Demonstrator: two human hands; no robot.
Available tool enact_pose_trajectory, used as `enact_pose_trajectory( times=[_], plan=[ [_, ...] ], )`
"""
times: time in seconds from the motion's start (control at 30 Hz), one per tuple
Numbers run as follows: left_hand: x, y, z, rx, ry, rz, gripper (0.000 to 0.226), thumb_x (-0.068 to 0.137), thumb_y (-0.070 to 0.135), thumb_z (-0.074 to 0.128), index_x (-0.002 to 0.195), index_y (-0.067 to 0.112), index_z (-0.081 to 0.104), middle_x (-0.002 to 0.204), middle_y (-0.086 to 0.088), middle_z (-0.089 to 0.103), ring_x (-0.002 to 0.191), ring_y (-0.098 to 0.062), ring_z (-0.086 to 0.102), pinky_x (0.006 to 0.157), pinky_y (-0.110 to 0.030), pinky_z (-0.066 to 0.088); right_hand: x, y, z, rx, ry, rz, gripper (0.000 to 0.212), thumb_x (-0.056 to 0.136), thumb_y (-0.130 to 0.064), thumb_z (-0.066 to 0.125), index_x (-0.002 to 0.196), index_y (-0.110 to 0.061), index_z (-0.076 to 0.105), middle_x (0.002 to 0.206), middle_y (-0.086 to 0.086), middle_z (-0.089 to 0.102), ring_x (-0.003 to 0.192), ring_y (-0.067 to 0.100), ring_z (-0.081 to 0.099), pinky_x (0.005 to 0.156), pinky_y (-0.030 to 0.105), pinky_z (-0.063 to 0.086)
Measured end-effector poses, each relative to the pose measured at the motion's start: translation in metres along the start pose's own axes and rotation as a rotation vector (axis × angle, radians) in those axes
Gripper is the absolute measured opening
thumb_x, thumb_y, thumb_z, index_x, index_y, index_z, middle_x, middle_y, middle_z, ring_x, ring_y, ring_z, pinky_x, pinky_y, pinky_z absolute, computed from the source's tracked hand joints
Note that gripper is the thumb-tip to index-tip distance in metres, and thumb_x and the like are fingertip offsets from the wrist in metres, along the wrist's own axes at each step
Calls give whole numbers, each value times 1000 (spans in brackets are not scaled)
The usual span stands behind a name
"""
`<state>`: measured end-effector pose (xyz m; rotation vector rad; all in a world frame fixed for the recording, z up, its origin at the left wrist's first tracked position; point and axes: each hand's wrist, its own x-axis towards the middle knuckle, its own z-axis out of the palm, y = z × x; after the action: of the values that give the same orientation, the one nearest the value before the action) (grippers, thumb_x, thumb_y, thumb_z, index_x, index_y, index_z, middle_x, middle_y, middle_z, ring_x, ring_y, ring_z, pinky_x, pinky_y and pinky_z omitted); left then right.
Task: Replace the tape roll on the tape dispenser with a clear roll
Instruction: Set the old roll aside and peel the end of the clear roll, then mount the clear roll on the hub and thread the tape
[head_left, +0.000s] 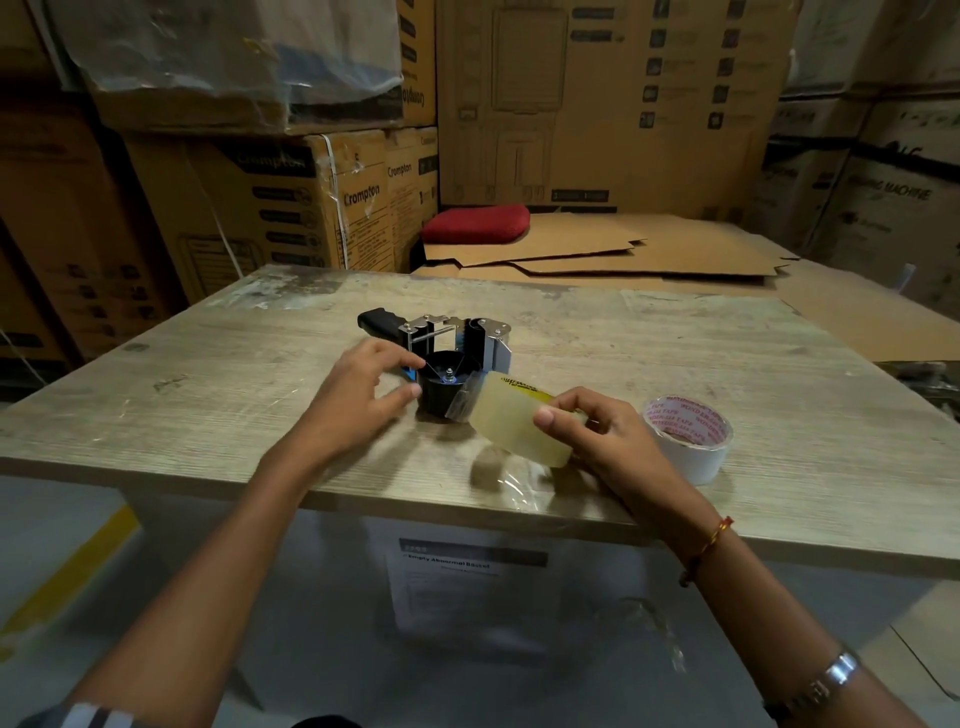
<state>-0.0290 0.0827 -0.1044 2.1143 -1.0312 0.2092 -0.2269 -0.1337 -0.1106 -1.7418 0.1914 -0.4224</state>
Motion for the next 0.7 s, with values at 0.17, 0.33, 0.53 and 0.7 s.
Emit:
enact_pose_trajectory(
  times=[0.17,0.33,0.53,0.7],
  plan=[
    [2,2,12,-107,-130,-46,25,94,25,65,118,34,64,125,8,58,119,-12,57,105,-43,49,1,-3,7,-3,44,-35,43,70,-55,79,85,-16,71,84,1,70,71,6,65,61,26,52],
    [-4,18,21,-124,-50,-52,8,94,22,66,102,24,65,108,6,59,105,-13,59,96,-42,53,-4,-10,7,23,92,-83,42,74,-48,73,90,-9,69,86,4,68,66,3,64,56,24,51],
    [-21,55,45,25,41,-11,19,91,30,69,108,20,68,105,0,52,96,-17,57,90,-35,51,-12,-13,-2,36,183,-161,46,75,-55,78,88,-12,69,82,-4,68,71,0,63,62,18,51],
    [-31,76,50,-9,40,121,26,91,29,69,115,18,67,107,0,59,99,-17,63,89,-36,55,-15,-11,-11,50,229,-172,52,73,-59,73,92,-10,69,85,0,68,76,6,62,65,22,49]
  ],
)
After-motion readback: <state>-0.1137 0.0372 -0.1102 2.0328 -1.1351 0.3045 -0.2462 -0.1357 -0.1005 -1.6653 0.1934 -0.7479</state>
